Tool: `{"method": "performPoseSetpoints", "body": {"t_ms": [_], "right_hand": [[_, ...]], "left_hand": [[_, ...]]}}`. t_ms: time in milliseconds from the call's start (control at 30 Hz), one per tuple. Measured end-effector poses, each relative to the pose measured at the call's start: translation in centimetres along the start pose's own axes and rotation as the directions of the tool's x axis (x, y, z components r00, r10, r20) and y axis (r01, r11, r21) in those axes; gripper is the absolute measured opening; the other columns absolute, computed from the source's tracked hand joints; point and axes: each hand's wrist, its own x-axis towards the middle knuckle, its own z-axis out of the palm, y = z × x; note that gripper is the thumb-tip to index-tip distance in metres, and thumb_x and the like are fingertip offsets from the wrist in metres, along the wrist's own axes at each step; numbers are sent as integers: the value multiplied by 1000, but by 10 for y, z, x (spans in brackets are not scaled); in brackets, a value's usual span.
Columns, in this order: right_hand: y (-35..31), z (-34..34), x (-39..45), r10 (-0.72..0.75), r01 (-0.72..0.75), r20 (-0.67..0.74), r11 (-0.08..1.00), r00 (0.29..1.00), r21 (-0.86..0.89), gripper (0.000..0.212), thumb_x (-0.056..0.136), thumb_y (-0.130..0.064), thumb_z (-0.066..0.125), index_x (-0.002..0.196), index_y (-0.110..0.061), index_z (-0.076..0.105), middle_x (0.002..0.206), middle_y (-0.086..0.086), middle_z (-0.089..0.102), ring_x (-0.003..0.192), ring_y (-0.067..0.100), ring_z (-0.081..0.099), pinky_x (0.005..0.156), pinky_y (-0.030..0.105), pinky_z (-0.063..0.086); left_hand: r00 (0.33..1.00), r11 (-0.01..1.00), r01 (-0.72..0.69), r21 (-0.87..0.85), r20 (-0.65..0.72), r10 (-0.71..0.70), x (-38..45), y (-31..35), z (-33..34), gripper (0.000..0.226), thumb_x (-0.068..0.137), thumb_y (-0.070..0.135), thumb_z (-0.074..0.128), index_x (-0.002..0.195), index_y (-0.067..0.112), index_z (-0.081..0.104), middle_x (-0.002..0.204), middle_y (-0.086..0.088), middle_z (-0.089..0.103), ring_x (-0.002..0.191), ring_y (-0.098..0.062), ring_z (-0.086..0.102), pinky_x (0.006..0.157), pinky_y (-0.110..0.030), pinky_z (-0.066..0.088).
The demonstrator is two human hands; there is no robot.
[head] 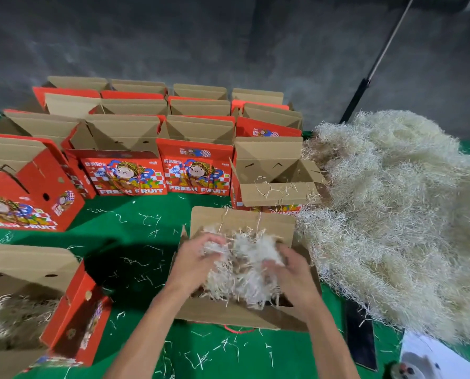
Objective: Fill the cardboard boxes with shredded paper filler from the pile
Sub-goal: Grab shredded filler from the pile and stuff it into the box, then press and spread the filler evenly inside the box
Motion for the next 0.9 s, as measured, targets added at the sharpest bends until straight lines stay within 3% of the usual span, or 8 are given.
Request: {"method": "performPoseSetpoints", "body": {"t_ms": [167, 267, 367, 433, 567, 733, 800, 900], "right_hand": [[8, -21, -3, 53, -54, -236, 999, 970, 0, 80, 95, -54, 53, 156, -13, 21, 102, 6, 68, 82, 8, 66, 74, 30, 58], [-2, 6, -5, 71, -70, 55, 997, 996, -25, 86, 88, -70, 53, 154, -21, 28, 127, -18, 50, 120, 12, 55, 105, 41, 46], [4, -8, 2, -2, -3, -113, 999, 994, -36, 58, 92, -57, 56, 138, -23, 50, 82, -18, 56, 77, 10, 63, 86, 51, 58], [12, -20, 9, 43, -49, -222, 999, 974, -20, 43, 96, -44, 57, 131, -20, 55, 88, -6, 64, 88, 19, 70, 85, 52, 58], [4, -6, 16, 96, -99, 45, 993, 994, 61, 19, 94, -32, 65, 111, -24, 65, 85, -7, 69, 72, 16, 71, 71, 39, 63], [0, -16, 44, -235, 150, -302, 949, 924, -279, 16, 91, -9, 66, 93, -25, 69, 88, -11, 71, 77, 5, 68, 68, 7, 51], [2, -14, 54, -90, 80, -14, 933, 996, -352, 12, 92, -10, 66, 100, -17, 72, 99, -4, 72, 91, 11, 68, 85, 20, 54], [16, 7, 58, 243, 101, 404, 740, 882, -665, 20, 90, -16, 59, 109, -18, 66, 107, 3, 70, 98, 20, 66, 86, 33, 53]], "left_hand": [[993, 976, 50, 210, -115, -26, 9, -12, -14, 44, 88, -2, 63, 111, 35, 62, 91, 21, 63, 36, -2, 41, 36, -22, 35], [988, 959, -18, 284, 154, -27, 7, -13, 12, 40, 91, 17, 68, 118, 45, 58, 108, 27, 53, 36, -1, 40, 38, -17, 37], [1000, 935, 4, 355, 9, -8, 11, -17, 0, 38, 89, 17, 70, 114, 45, 60, 110, 12, 58, 64, 4, 58, 51, -9, 49], [997, 924, 46, 381, -68, -22, 14, -21, -10, 34, 88, 18, 71, 111, 41, 61, 117, 9, 62, 84, 4, 63, 58, -2, 46], [988, 921, 125, 368, 39, -150, 20, -18, 8, 31, 91, 16, 68, 109, 41, 61, 98, 13, 64, 47, 2, 60, 44, -11, 45], [992, 944, 9, 330, 116, -50, 43, -4, 30, 23, 90, 17, 71, 101, 36, 67, 101, 22, 67, 89, 11, 62, 89, -24, 55], [929, 920, 38, 391, 325, -176, 53, -3, 30, 25, 89, 21, 71, 110, 34, 66, 103, 17, 64, 90, -1, 65, 85, -29, 55], [730, 748, -61, 660, 541, -418, 55, -23, 37, 41, 90, 27, 66, 129, 32, 54, 110, 3, 62, 87, -12, 61, 72, -30, 50]]}}
